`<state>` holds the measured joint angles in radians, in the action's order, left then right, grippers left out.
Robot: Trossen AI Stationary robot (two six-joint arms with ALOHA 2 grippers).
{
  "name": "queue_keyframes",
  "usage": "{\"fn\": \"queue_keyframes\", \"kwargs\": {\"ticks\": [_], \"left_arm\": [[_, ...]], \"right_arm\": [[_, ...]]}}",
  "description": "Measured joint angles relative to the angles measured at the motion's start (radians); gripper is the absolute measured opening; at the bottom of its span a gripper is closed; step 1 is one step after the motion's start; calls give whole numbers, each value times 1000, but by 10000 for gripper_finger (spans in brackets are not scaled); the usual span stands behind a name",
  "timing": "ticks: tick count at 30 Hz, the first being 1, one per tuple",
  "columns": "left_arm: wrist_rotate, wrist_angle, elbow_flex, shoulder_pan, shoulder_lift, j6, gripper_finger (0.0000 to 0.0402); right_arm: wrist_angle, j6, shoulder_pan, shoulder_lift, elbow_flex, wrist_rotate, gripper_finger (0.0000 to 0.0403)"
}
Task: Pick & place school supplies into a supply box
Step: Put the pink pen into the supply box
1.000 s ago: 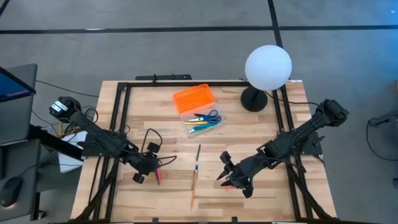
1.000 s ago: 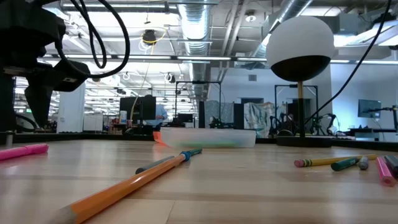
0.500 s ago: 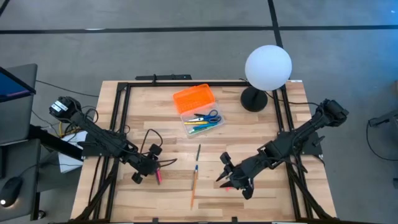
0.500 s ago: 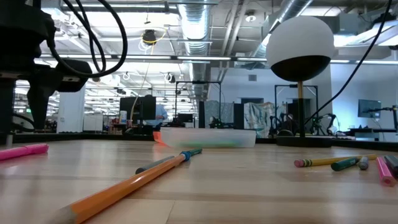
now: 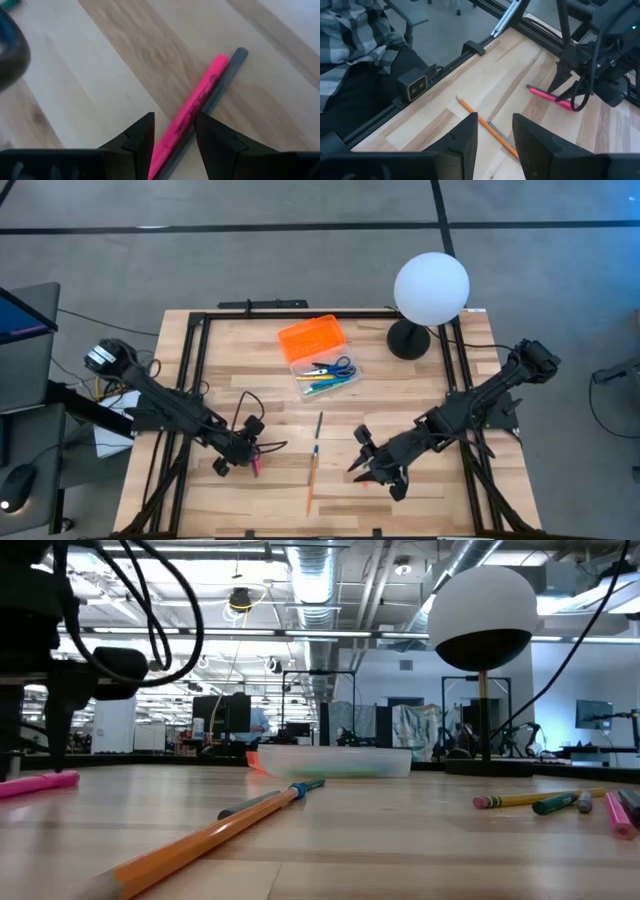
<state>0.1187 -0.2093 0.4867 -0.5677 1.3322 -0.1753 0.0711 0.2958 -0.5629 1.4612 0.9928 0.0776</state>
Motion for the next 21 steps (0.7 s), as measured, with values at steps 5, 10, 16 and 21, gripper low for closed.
{"fn": "queue_keyframes", "kwargs": {"ticks": [5,10,16,21], "left_arm": [[10,33,3,4,41,-4,137],[10,53,2,26,42,-4,137],[9,51,4,57,43,-23,137],[9,24,28,58,46,-57,137]], "right_arm": [[0,0,-11,0,0,0,116],[0,0,-15,0,0,0,116],[-1,0,-14,0,0,1,116],[0,0,-14,0,0,1,116]]}}
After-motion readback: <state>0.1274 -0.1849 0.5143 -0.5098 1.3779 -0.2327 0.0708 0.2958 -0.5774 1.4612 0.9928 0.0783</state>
